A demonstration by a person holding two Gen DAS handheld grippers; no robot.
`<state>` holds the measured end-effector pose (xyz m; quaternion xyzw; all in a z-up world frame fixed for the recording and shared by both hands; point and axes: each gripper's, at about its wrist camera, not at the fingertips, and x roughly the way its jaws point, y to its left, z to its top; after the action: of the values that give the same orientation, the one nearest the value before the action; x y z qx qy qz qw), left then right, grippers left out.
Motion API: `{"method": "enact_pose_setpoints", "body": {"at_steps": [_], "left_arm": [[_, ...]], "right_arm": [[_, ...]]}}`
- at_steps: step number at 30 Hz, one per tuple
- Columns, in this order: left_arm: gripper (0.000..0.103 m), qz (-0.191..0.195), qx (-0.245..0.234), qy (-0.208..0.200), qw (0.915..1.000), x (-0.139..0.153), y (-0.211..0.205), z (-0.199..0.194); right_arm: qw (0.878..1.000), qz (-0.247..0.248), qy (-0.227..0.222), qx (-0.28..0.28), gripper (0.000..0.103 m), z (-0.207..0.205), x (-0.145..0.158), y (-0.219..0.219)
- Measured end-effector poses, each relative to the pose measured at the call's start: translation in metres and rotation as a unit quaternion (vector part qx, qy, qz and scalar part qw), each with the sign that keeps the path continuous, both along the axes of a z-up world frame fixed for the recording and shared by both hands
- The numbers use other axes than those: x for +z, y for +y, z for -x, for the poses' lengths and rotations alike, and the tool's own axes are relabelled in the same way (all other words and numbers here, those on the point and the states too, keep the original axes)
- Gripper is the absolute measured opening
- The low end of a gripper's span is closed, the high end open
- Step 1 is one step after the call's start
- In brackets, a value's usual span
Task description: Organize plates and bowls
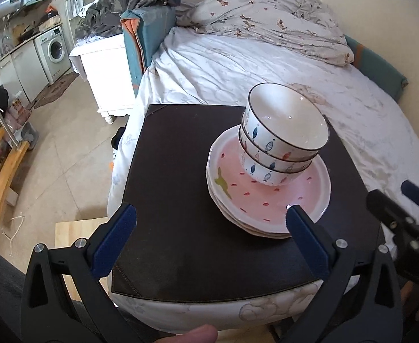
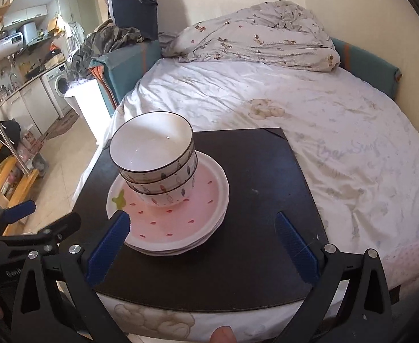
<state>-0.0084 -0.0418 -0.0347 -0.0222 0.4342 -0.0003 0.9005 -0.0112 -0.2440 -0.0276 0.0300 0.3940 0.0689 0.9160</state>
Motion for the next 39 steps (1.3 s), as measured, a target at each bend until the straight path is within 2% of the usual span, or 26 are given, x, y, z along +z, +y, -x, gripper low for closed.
{"method": "enact_pose_setpoints", "body": {"at_steps": [8, 39], "left_arm": [[0.103, 0.019, 0.002, 0.009, 0.9998, -0.0011, 0.0034, -0.0018], [0.103, 0.021, 0.004, 0.01, 0.9997, 0.0003, 0.0032, -0.0016]], "right_arm": [[1.0, 0.01, 0.014, -0.013, 0.103, -0.0053, -0.0067, -0.0045], [1.0, 0.008, 0.021, -0.016, 0.103, -0.0053, -0.0102, -0.006]]}}
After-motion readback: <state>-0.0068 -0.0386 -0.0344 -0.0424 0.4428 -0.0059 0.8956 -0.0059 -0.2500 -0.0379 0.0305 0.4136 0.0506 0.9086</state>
